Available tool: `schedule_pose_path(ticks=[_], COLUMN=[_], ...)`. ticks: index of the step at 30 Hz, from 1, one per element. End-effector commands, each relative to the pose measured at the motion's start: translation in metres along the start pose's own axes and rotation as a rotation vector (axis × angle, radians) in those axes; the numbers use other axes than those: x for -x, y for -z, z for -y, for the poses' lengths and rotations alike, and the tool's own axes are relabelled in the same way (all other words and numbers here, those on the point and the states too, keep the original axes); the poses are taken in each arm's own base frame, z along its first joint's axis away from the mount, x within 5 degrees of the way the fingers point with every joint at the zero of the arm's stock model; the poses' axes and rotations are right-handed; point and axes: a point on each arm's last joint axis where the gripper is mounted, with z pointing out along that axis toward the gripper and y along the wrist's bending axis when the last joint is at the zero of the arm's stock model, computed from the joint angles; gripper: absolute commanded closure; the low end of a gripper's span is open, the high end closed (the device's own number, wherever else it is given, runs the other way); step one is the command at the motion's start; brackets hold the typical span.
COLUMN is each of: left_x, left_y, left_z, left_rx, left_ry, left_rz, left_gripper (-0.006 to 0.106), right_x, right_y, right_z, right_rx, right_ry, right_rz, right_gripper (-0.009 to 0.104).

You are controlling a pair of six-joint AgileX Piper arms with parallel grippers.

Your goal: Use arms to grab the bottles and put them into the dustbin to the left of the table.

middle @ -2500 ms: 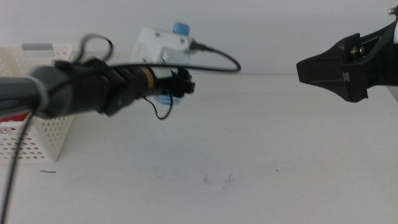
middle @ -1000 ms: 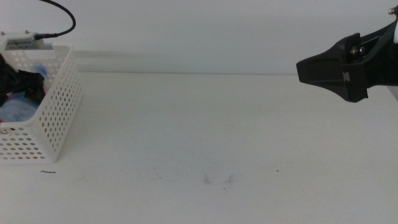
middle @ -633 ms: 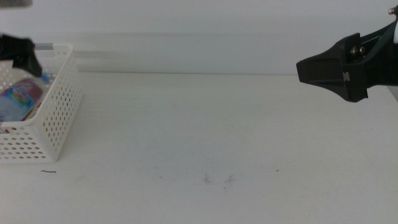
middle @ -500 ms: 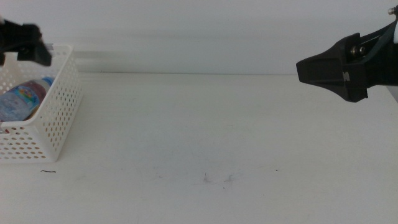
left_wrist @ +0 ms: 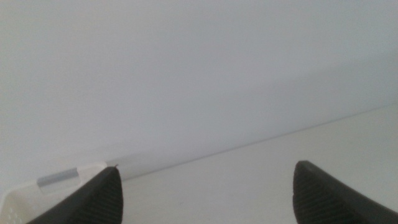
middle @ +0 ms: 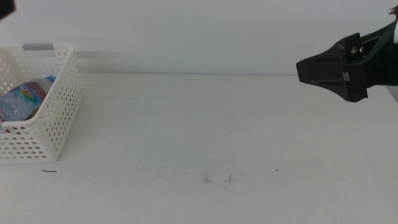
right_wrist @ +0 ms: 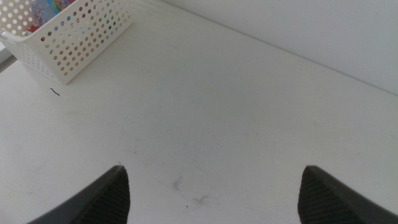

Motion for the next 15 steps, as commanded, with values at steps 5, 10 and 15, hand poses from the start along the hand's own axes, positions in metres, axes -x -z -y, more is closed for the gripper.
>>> schedule_pose_path(ticks=[5,10,15], left_x=[-0.0008,0.0014,0.0016], left_y=[0.0096,0.0097,0.0097], left_z=[0.0025,0.0035,0.0035], left_rx=[-0.007,-0.019,-0.018], left_ry=[0.016,0.037,0.037], left_rz=[0.029,0.053,0.055], left_gripper=[0.007,0.007,0.007], right_x=[0.0027,0.0027,0.0027], right_y=[0.0032,0.0032,0.0032], right_z=[-0.0005,-0.0005,-0.0005], right_rx=[-0.001,-0.001,-0.001], right_ry=[0.009,0.009,0.009], right_rz=[0.024,0.024,0.024], right_gripper=[0.007,0.007,0.007])
